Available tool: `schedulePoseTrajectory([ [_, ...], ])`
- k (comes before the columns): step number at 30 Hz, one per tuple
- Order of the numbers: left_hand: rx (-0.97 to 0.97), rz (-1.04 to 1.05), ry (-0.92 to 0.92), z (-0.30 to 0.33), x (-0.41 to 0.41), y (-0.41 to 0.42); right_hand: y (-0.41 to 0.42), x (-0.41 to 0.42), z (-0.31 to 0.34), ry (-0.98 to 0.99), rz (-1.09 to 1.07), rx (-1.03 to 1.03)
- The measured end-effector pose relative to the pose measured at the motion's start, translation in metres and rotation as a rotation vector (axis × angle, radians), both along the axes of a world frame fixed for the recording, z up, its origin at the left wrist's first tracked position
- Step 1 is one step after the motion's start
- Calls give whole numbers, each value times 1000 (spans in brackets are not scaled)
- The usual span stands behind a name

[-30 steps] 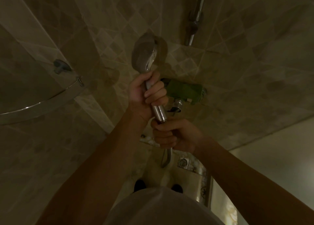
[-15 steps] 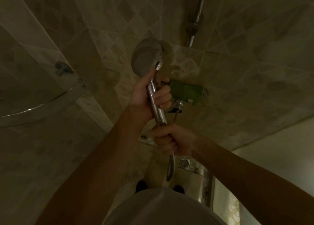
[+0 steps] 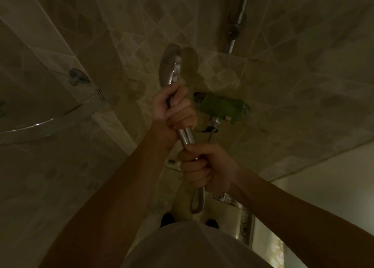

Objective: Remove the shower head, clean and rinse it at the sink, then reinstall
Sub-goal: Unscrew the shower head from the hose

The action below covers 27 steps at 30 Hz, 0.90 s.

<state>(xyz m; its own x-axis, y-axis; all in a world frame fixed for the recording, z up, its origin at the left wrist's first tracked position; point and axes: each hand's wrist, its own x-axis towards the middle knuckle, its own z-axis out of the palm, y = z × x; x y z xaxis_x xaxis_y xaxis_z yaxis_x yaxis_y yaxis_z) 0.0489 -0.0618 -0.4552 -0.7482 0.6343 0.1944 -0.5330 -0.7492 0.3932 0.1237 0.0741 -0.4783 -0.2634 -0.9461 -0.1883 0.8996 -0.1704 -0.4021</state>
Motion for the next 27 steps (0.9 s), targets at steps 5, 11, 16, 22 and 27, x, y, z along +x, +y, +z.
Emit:
schedulePoseTrajectory([
  [5, 7, -26, 14, -5, 8, 5, -8, 3, 7, 93, 12, 190],
  [11, -5, -208, 7, -25, 12, 8, -2, 10, -1, 229, -116, 585],
  [16, -124, -219, -37, -23, 13, 11, 8, 11, 0, 340, -41, 510],
  [22, -72, -144, -142, -26, 10, 8, 13, 9, -2, 196, -90, 299],
  [27, 9, -188, -143, -33, 15, 10, 7, 9, -4, 67, -24, 153],
])
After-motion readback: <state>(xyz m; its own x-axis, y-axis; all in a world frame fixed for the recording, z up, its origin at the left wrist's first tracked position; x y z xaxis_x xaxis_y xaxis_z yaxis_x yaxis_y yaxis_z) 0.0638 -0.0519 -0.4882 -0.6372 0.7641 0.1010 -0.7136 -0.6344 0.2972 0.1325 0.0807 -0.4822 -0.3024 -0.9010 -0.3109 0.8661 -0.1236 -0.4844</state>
